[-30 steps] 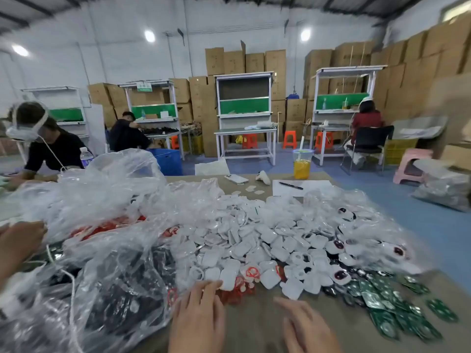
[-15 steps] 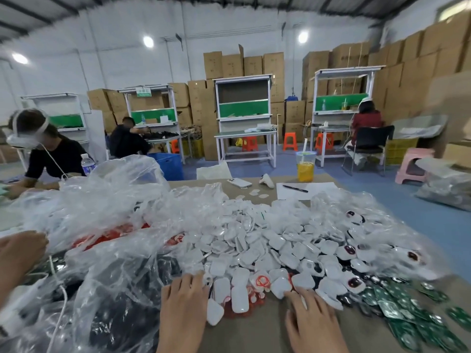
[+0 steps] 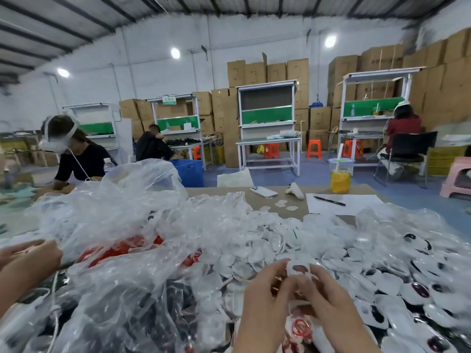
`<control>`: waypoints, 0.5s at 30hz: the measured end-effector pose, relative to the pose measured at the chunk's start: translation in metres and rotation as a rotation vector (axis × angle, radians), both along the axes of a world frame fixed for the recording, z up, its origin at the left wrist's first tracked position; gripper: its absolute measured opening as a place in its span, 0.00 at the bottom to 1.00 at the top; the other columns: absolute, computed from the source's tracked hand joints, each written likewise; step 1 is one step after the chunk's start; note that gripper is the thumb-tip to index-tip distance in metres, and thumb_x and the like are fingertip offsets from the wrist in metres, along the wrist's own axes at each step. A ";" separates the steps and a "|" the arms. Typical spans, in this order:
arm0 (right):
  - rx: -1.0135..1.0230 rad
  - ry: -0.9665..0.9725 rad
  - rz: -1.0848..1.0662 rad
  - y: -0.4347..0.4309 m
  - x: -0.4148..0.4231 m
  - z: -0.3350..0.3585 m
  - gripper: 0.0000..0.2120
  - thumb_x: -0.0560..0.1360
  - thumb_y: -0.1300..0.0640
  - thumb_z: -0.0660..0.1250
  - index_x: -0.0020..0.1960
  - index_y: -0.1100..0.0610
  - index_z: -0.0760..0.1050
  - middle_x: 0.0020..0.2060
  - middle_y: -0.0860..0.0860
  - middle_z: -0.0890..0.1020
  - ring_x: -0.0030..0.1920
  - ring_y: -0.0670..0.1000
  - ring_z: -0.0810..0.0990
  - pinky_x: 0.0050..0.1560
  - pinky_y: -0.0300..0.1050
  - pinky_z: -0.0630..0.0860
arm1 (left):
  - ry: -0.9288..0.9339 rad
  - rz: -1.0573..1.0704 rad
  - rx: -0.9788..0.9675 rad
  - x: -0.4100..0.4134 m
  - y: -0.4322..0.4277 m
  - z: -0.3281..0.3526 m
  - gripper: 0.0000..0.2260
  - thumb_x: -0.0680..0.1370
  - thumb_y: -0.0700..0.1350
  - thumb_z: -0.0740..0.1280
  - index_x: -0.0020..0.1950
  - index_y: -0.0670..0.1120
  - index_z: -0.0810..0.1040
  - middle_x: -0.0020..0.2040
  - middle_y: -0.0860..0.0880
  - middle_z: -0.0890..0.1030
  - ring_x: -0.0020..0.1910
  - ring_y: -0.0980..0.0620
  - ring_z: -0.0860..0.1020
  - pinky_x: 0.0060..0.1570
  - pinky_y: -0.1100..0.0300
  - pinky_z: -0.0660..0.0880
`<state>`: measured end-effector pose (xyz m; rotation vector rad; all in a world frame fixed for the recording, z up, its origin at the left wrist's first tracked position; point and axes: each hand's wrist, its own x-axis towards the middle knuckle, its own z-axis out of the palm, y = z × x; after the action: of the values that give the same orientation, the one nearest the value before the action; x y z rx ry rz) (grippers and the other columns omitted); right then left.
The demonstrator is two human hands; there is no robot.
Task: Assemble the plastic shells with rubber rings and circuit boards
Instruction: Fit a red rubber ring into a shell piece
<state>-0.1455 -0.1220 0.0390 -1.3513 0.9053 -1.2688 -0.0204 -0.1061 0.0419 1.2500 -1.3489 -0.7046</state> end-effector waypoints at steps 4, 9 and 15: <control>0.110 -0.125 -0.006 -0.025 -0.003 -0.014 0.14 0.71 0.56 0.70 0.51 0.66 0.79 0.37 0.63 0.84 0.35 0.58 0.86 0.32 0.43 0.81 | -0.044 0.082 -0.046 -0.001 -0.022 -0.019 0.16 0.77 0.45 0.74 0.45 0.69 0.79 0.46 0.61 0.83 0.46 0.63 0.81 0.48 0.68 0.76; 0.140 -0.199 -0.028 -0.034 -0.009 -0.017 0.13 0.71 0.55 0.70 0.50 0.64 0.79 0.40 0.59 0.87 0.41 0.58 0.87 0.36 0.40 0.82 | 0.071 0.132 -0.046 0.005 -0.031 -0.024 0.08 0.75 0.48 0.75 0.42 0.61 0.80 0.40 0.52 0.84 0.37 0.58 0.81 0.40 0.63 0.77; 0.194 -0.247 -0.041 -0.040 -0.015 -0.023 0.19 0.66 0.53 0.74 0.52 0.62 0.76 0.44 0.56 0.87 0.42 0.53 0.87 0.38 0.39 0.81 | 0.316 0.040 0.046 0.013 -0.031 -0.020 0.06 0.78 0.44 0.72 0.45 0.54 0.85 0.41 0.50 0.86 0.39 0.54 0.84 0.43 0.65 0.79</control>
<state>-0.1606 -0.1615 0.0155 -1.0045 0.8609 -1.3100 -0.0075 -0.1372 0.0221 1.1429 -1.0516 -0.8690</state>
